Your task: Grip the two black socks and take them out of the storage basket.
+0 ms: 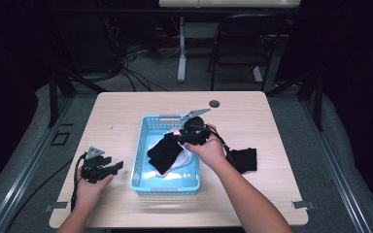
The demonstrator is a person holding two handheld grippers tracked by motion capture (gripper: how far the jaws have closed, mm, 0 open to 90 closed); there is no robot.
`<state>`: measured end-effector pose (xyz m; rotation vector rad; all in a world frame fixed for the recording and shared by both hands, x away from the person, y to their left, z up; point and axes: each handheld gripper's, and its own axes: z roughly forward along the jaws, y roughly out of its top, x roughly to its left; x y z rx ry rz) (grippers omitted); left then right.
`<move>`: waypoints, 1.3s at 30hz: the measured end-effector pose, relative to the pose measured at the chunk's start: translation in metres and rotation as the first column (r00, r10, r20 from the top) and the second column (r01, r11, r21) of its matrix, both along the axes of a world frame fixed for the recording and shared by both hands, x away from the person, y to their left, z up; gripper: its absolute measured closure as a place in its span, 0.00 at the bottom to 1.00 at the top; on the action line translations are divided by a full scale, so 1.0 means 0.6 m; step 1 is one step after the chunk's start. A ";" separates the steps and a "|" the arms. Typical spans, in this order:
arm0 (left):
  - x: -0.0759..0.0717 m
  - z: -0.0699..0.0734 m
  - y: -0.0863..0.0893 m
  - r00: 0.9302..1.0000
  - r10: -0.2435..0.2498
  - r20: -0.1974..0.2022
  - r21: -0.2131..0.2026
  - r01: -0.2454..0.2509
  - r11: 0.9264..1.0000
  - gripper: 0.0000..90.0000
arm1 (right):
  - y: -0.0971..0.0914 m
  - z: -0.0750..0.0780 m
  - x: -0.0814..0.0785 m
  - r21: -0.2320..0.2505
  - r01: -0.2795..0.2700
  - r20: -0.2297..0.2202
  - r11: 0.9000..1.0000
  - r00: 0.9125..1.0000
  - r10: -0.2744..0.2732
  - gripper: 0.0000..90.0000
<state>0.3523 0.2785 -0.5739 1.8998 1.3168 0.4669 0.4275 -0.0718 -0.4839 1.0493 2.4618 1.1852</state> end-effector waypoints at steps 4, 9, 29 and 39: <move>0.000 0.000 0.000 1.000 -0.003 0.001 0.000 0.003 1.000 0.46 | 0.015 -0.015 0.008 -0.036 0.004 -0.032 0.999 0.999 -0.005 0.70; 0.000 0.000 0.000 1.000 -0.004 0.000 0.000 0.004 1.000 0.46 | 0.024 -0.026 0.018 -0.050 0.014 -0.080 0.999 0.997 -0.018 0.70; 0.000 0.001 0.001 1.000 0.001 0.001 -0.001 -0.001 1.000 0.46 | 0.029 -0.021 0.009 -0.059 -0.042 -0.108 0.997 0.993 0.035 0.97; 0.000 -0.001 0.000 1.000 0.003 -0.001 0.002 -0.003 1.000 0.46 | 0.022 0.038 -0.027 0.001 -0.080 -0.021 0.997 0.997 0.080 0.97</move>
